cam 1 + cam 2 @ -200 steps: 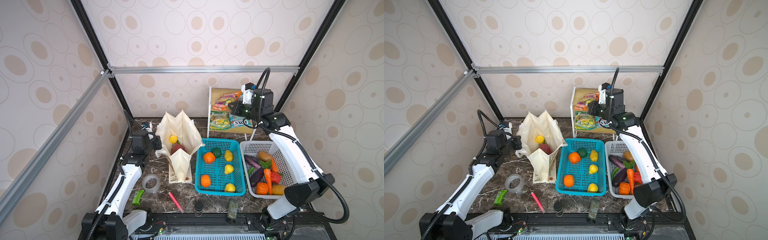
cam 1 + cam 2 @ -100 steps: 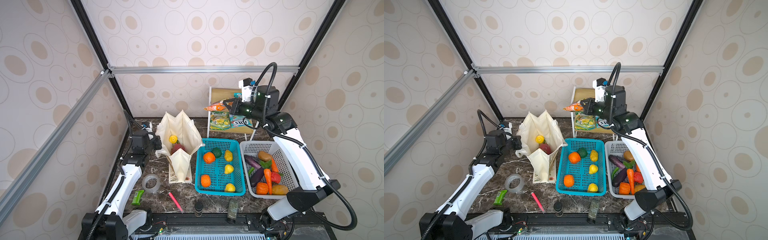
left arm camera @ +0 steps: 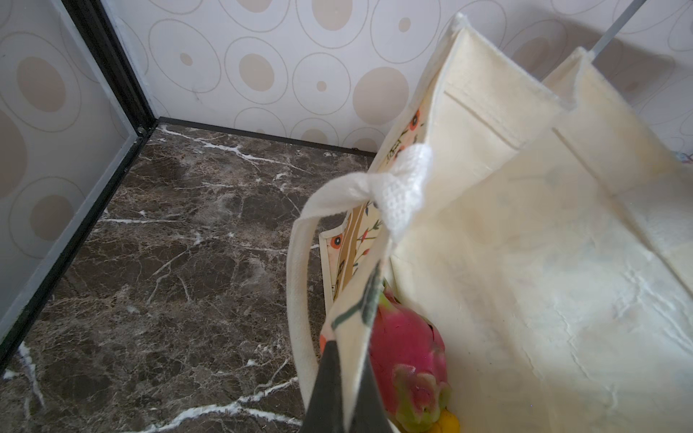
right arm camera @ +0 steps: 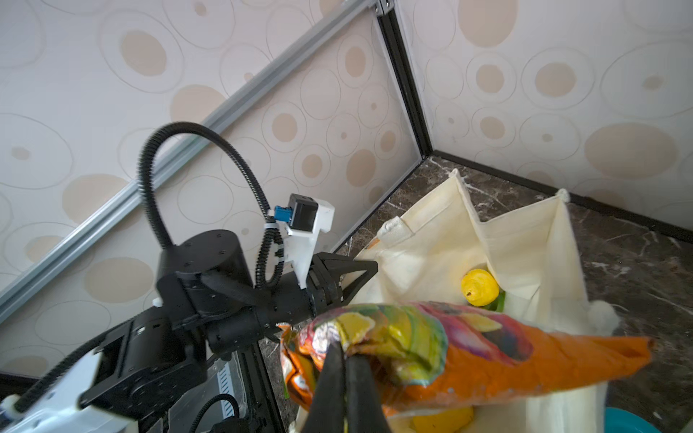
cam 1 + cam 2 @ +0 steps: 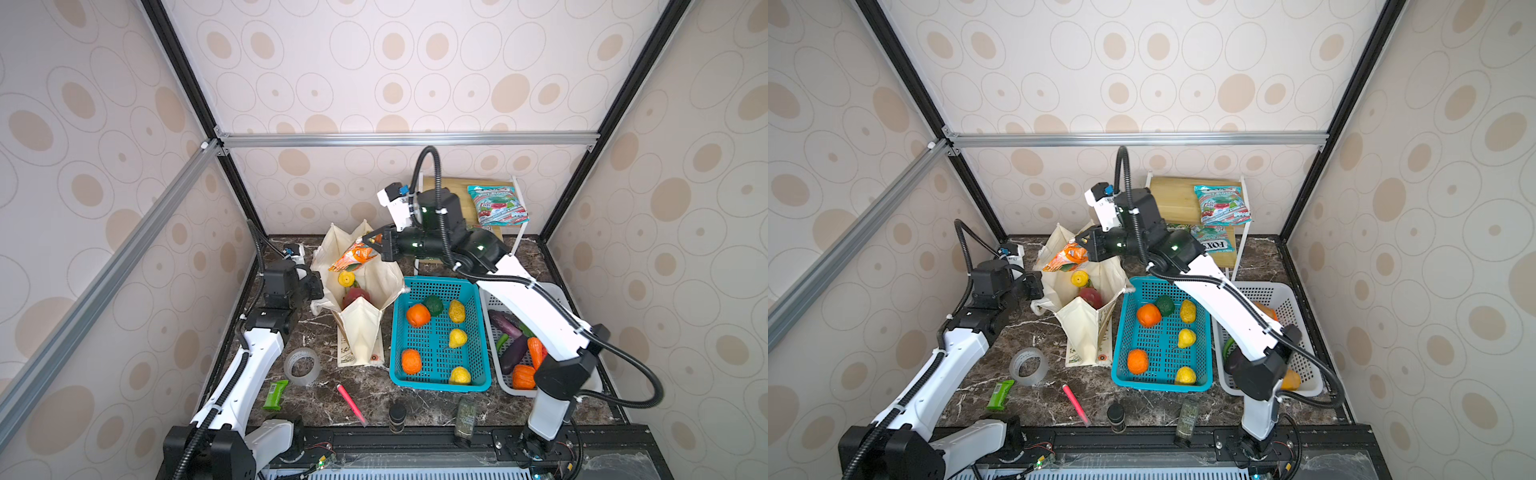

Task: Place the food into the grocery bag and tie it
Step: 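Carry the candy bag with the right gripper and lower it into the tote, then release the candy bag and move the right gripper back to the shelf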

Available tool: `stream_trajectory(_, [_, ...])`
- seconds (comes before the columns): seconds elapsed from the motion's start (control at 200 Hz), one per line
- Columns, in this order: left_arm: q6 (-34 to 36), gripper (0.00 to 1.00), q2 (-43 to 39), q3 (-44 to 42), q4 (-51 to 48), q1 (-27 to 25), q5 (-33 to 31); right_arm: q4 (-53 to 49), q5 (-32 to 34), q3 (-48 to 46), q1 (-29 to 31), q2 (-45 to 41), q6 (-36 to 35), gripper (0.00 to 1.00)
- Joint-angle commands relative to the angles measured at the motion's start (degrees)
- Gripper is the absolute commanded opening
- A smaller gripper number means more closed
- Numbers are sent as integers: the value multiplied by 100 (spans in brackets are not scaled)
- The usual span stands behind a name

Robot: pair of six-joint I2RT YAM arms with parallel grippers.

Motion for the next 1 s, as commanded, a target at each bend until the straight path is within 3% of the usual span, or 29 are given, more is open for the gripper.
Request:
stream_trajectory(0.0, [90, 0, -184, 48, 171, 18, -36, 45, -137, 481, 3, 694, -174, 0])
stream_trajectory(0.16, [108, 0, -237, 49, 169, 19, -82, -309, 468, 1021, -9, 1624, -589, 0])
stream_trajectory(0.395, [93, 0, -259, 48, 185, 21, -25, -98, 1439, 41, 41, 1760, -955, 0])
stream_trajectory(0.545, [84, 0, -268, 63, 195, 25, 20, -289, 1985, -82, 229, 1807, -1251, 0])
stream_trajectory(0.585, [81, 0, -277, 62, 194, 22, 20, -372, 2087, -51, 299, 1805, -1345, 11])
stream_trajectory(0.665, [79, 0, -294, 63, 196, 19, 12, -583, 2071, 82, 397, 1717, -1365, 54])
stream_trajectory(0.74, [75, 0, -308, 48, 213, 21, 27, -646, 2058, 83, 408, 1455, -1203, 78])
stream_trajectory(0.76, [71, 0, -312, 50, 213, 17, 29, -640, 2105, 59, 409, 1369, -1163, 95])
stream_trajectory(0.77, [70, 0, -312, 53, 214, 17, 36, -632, 2125, 45, 408, 1320, -1148, 99])
stream_trajectory(0.995, [64, 0, -296, 40, 219, 19, 42, -784, 2577, 43, 335, 128, -1343, 100])
